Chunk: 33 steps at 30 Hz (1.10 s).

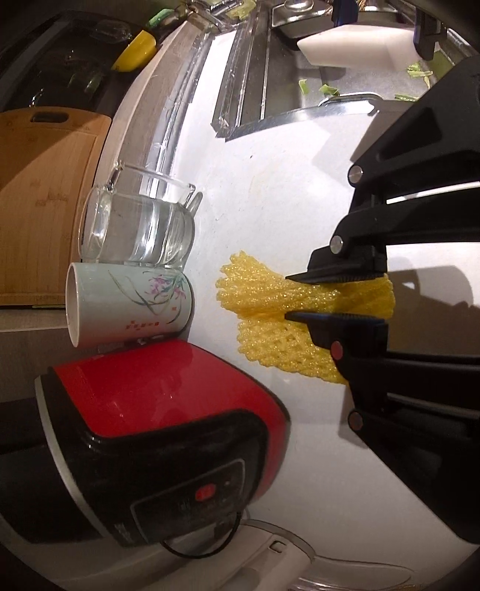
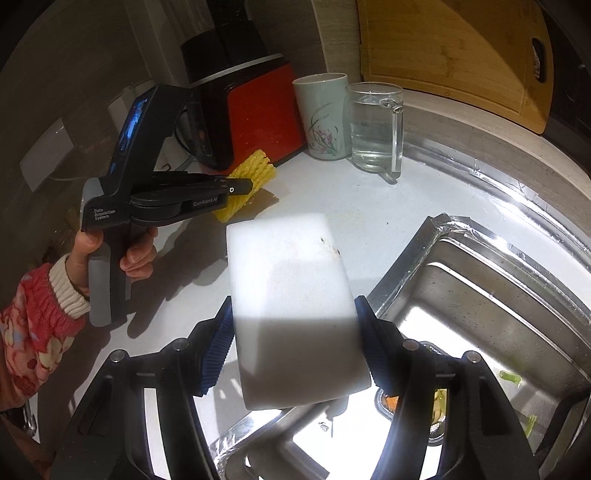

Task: Collect trash
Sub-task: 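Carry the white sponge and yellow foam net over the green basket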

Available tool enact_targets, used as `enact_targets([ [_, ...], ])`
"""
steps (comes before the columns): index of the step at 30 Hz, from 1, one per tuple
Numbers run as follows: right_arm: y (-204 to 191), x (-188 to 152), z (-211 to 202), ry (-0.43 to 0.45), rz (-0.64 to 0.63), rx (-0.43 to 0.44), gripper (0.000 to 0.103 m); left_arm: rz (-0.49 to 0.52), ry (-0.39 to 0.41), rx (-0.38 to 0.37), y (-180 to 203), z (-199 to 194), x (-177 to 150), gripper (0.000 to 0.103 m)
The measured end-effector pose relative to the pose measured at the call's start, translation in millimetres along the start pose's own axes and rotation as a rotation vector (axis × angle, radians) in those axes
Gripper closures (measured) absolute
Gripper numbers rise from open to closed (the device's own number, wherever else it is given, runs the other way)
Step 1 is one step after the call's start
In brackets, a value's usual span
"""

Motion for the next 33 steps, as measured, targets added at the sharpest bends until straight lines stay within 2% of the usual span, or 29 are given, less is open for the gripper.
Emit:
enact_targets([
  [9, -60, -49, -30, -0.009, -0.028, 0.057, 0.039, -0.058, -0.022, 0.022, 2, -87, -87, 0.09],
  [17, -112, -117, -79, -0.01, -0.036, 0.115, 0.039, -0.121, -0.06, 0.03, 24, -172, -171, 0.09],
  [22, -137, -165, -112, -0.011, -0.031, 0.133, 0.039, -0.123, -0.074, 0.022, 48, -224, -223, 0.09],
  [28, -150, -229, -141, -0.043, -0.007, 0.104, 0.039, -0.127, -0.128, -0.011, 75, -260, -283, 0.09],
  [33, -151, -271, -158, -0.074, 0.049, 0.095, 0.038, -0.121, -0.186, -0.029, 93, -267, -329, 0.09],
])
Point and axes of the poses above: each gripper's, at about its wrist camera, not at the fingertips, and z roughly the way its jaws point, y to its right, x to its top, the point moved 2 cm from there along z, roughly the way its jaws point, and after that the axes turned 10 degrees about x, right-handed, at the moved point
